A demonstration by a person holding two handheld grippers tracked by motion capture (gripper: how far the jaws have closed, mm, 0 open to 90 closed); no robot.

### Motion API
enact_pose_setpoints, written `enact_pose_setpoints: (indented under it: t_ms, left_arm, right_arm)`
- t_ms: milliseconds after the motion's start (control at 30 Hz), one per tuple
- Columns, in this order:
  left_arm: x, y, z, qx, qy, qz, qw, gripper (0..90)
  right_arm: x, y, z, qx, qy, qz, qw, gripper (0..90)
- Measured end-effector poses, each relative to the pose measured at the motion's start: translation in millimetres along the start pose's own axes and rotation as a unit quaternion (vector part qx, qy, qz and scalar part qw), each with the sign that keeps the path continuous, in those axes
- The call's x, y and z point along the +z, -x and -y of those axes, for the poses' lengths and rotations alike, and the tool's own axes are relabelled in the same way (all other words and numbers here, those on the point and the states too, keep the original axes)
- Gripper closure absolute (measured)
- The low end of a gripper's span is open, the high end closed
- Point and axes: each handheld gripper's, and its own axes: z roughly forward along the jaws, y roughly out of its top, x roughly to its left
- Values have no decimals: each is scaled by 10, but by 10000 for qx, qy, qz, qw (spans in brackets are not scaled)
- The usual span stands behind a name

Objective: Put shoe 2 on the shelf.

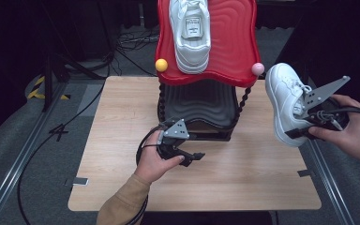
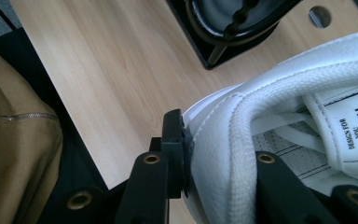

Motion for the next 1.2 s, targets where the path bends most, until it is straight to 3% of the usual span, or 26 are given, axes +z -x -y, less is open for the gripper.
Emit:
enact_pose_setpoints:
  t_ms: [500,667,833,1200]
  left_arm:
    - [1,-15,-20,-2,118,130,9998,310]
    - [0,-9,-34,33,133,150,9998,310]
    - [-13,-8,-27,3,142,120,9998,311]
    - [-101,-11,19,-73,199,58,9998,311]
  right_arm:
    - [-514,17,-568,-228,117,494,9985,759]
    - [-595,-16,-737,-331,118,569,9978,759]
    - [-680,-104,-1005,-486,55,787,9957,759]
    - [-746,-166,-1393,-741,56,821,9939,760]
